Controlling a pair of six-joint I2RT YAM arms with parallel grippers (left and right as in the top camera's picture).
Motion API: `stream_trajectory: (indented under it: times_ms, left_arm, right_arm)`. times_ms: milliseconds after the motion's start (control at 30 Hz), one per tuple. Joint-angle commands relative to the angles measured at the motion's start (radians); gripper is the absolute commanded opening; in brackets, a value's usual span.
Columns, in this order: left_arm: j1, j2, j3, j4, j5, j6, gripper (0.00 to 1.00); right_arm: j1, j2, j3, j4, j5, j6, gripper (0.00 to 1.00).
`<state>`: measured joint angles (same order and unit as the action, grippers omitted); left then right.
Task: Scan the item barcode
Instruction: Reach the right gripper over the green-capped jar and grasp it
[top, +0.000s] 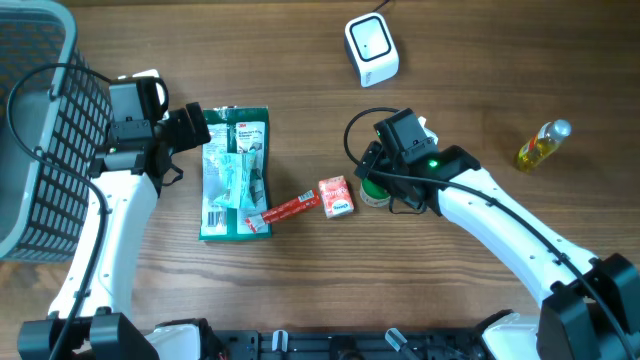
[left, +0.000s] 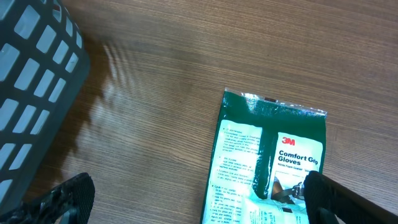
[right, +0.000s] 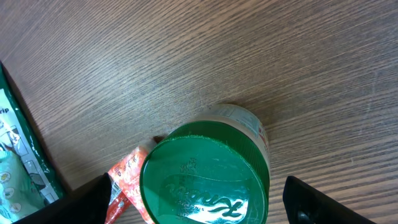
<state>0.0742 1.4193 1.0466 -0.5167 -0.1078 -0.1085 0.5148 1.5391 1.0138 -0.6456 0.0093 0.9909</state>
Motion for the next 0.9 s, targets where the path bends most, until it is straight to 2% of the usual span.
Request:
stream_trajectory:
  times_ms: [0,167,233,267,300,433,533,600,733,767,800,867]
  left_arm:
    - [0.006,-0.011,0.008,0.003,-0.006,0.019,1.00]
    - [0.006,-0.011,0.008,0.003,-0.006,0.019,1.00]
    - [0.006,-0.011,0.008,0.003,-0.006,0.019,1.00]
    - [0.006,-0.011,0.008,0.003,-0.006,0.019,1.00]
    - [0.006,-0.011,0.008,0.003,-0.006,0.019,1.00]
    - [0.006,-0.011,0.008,0.003,-0.006,0.019,1.00]
    - [0.006,-0.011,0.008,0.003,-0.006,0.019,1.00]
    - [0.006,-0.011,0.008,0.003,-0.006,0.019,1.00]
    - [0.006,-0.011,0.008,0.003,-0.006,0.019,1.00]
    - [0.006,-0.011,0.008,0.003,-0.006,0.019,1.00]
    - [0.006,-0.011,0.008,0.003,-0.006,0.019,1.00]
    - [0.006,-0.011,0.008,0.003,-0.006,0.019,1.00]
  right_arm:
    - [0.006,0.030,-0.008,0.002,0.025,0.004,0.89]
    - [0.006,0.078,-0.008,0.009,0.026,0.001,0.88]
    - [0.006,0.078,-0.008,0.009,0.024,-0.055,0.85]
    - [0.006,0.078,-0.008,0.007,0.025,-0.122,0.83]
    - [0.005,0.078,-0.008,0.001,0.025,-0.292,0.77]
    - [0.004,0.078,-0.008,-0.003,0.024,-0.412,0.70]
    - [0.004,0.078,-0.008,-0.002,0.025,-0.612,0.67]
    - [0.004,0.078,-0.008,0.003,0.036,-0.771,0.69]
    - [0.004,0.078,-0.008,0.006,0.047,-0.939,0.80]
    - [0.004,0.078,-0.008,0.006,0.045,-0.926,0.82]
    - [0.004,0.078,-0.008,0.007,0.043,-0.861,0.97]
    - [0.004,0.079,-0.008,0.002,0.042,-0.644,1.00]
